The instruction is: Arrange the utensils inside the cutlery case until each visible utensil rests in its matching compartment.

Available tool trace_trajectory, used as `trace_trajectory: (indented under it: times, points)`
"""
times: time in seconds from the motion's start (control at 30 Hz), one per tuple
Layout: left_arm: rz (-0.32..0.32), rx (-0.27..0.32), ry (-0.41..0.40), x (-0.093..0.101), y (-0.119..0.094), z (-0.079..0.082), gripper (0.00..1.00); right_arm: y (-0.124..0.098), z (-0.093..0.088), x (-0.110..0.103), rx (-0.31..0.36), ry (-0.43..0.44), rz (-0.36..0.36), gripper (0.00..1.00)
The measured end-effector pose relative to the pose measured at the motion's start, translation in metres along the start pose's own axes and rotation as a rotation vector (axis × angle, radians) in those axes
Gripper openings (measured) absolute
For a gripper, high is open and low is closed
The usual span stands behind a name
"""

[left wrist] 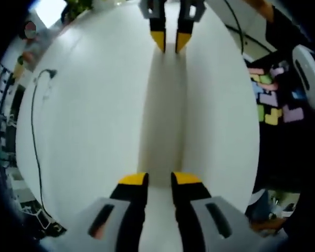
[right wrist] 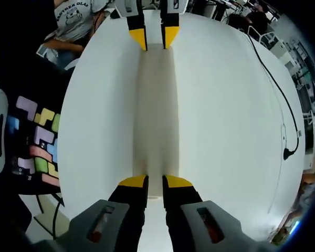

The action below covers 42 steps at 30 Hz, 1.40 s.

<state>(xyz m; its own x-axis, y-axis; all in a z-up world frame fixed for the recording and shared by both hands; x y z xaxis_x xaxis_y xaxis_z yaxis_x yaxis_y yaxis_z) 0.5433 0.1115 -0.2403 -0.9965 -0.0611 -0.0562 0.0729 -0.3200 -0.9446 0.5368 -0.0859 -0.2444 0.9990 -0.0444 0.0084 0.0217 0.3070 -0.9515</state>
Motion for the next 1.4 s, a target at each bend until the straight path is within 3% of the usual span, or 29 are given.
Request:
trace_trajectory:
  times: [0.4,0.5,0.7,0.9,1.4]
  points:
    - [-0.038,-0.067,0.029,-0.005,0.002,0.001,0.17,0.001,0.0,-0.001,-0.002,-0.004,0.004,0.1]
    - [-0.051,-0.044,-0.029,-0.008,0.0,-0.003,0.17,0.001,-0.001,-0.002,0.006,-0.001,0.0,0.1]
    - [-0.063,-0.004,-0.036,-0.01,0.0,-0.004,0.17,0.001,-0.002,-0.001,0.015,0.017,0.009,0.1]
    - [-0.06,-0.041,-0.023,-0.01,0.002,0.002,0.17,0.001,-0.004,0.0,0.032,0.042,0.008,0.09]
    - [-0.078,-0.035,-0.035,-0.01,0.004,0.005,0.17,0.002,0.0,0.001,0.011,0.045,0.001,0.08]
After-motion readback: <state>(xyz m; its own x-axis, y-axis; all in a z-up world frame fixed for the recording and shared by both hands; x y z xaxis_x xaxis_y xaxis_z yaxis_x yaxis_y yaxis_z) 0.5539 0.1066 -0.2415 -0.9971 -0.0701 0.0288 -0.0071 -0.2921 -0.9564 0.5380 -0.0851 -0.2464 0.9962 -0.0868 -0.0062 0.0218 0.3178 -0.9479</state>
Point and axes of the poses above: the point that each gripper's makers call its tool centre point, and the gripper's own axes: y roughly forward along the fingers, x roughly to its right, z roughly out of its top, the point moved 6 cm from there along -y, roughly backward along the fingers, and after that the axes turned 8 degrees about x, right-handed, at the moved point
